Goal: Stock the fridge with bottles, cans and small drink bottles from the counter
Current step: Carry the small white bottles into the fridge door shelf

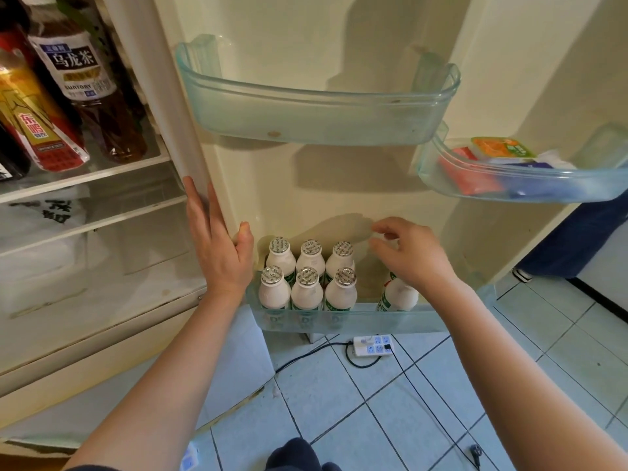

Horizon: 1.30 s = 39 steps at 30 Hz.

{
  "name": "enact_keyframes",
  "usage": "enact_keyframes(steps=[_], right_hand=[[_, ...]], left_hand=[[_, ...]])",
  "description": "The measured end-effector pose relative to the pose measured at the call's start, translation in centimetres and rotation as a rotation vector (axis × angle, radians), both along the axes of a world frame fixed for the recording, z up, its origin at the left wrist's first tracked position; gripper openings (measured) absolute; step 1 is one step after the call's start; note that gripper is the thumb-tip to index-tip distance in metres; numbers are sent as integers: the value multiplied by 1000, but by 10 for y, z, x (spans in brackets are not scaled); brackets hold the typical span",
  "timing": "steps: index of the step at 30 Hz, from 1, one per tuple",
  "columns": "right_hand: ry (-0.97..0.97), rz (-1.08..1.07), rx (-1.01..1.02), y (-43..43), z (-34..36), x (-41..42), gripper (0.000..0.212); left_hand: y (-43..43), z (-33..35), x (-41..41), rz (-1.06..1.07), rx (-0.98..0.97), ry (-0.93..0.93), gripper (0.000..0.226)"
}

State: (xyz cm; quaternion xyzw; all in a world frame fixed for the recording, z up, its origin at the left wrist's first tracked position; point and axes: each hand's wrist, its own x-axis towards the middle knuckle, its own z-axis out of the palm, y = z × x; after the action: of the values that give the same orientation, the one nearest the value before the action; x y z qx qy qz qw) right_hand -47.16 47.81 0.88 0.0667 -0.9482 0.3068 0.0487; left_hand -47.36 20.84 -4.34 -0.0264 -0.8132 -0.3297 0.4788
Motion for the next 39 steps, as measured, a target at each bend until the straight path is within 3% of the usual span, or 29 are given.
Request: enact_keyframes(steps=[2,8,20,24,33,39], right_hand=[[97,-127,46,12,-2,5,28],[75,-286,106,30,-13,18,34],[-125,-268,305,27,-15,39,41],[-109,-183,195,26,-17,38,30],[-229,125,-53,25,-23,32,33],[-240,173,-221,25,-28,32,33]], left_hand=[[0,-1,0,9,15,-1,60],[0,-3,-1,18,13,-2,63],[-1,-3,1,34,-2,-13,63],[-1,-3,1,36,3,-17,63],[-1,-5,-1,42,2,3,63],[1,-6,-1,61,15,9,63]])
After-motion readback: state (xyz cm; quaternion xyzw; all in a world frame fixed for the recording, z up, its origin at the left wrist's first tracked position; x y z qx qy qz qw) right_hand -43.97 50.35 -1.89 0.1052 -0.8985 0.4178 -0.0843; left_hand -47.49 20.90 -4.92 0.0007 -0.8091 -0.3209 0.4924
